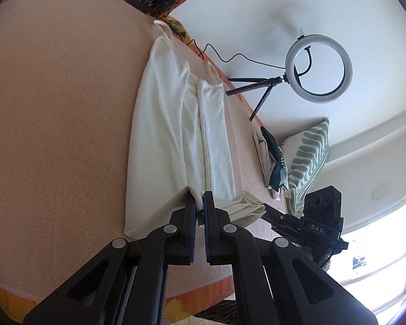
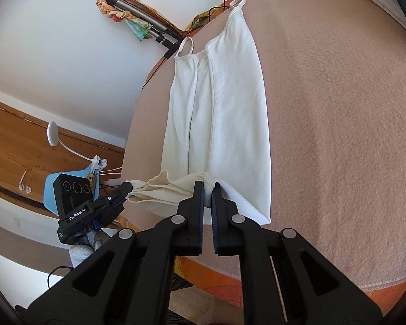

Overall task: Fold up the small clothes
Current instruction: 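Lift the hem with both tools and fold it up toward the straps, then release, then withdraw both open tools from the folded camisole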

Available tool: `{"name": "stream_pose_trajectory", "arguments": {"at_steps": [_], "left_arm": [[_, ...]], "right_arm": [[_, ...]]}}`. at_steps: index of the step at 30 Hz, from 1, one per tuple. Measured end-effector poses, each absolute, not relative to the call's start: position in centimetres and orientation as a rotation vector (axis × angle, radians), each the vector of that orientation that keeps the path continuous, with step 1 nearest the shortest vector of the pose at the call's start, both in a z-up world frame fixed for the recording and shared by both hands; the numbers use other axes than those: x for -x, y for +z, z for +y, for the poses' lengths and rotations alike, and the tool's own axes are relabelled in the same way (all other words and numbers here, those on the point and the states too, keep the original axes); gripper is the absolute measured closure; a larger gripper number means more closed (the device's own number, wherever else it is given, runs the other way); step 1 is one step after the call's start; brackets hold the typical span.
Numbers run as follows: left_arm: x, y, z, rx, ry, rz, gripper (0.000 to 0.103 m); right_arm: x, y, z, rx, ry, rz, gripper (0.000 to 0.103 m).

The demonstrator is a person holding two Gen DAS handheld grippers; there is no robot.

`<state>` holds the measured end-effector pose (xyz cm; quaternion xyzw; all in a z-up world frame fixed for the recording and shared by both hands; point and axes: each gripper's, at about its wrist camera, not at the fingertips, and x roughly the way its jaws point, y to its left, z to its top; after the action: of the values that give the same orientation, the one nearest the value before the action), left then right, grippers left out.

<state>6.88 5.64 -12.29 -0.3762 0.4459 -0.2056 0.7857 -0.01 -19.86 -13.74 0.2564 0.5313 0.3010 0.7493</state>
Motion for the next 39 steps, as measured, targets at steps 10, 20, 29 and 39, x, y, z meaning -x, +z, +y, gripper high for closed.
{"name": "stream_pose_trajectory", "arguments": {"at_steps": [10, 20, 29, 39], "left_arm": [[-9.5, -14.2, 6.5, 0.843, -0.375, 0.971, 0.100], [-8.8, -11.8, 6.9, 0.740, -0.358, 0.903, 0.090], [-7.3, -12.6, 1.2, 0.495, -0.453, 0.956, 0.090], [-7.9, -14.4, 0.9, 0.402, -0.341, 0.998, 0.090]], "right_arm": [[-3.7, -16.3, -19.4, -0.603, 0.605, 1.208, 0.097], [-3.7, -14.5, -20.1, -0.462, 0.519, 1.121, 0.059], [0.1, -11.7, -15.0, -0.055, 0.567, 1.003, 0.056], [0.7, -14.2, -11.1, 0.095, 0.652, 1.030, 0.066]]}}
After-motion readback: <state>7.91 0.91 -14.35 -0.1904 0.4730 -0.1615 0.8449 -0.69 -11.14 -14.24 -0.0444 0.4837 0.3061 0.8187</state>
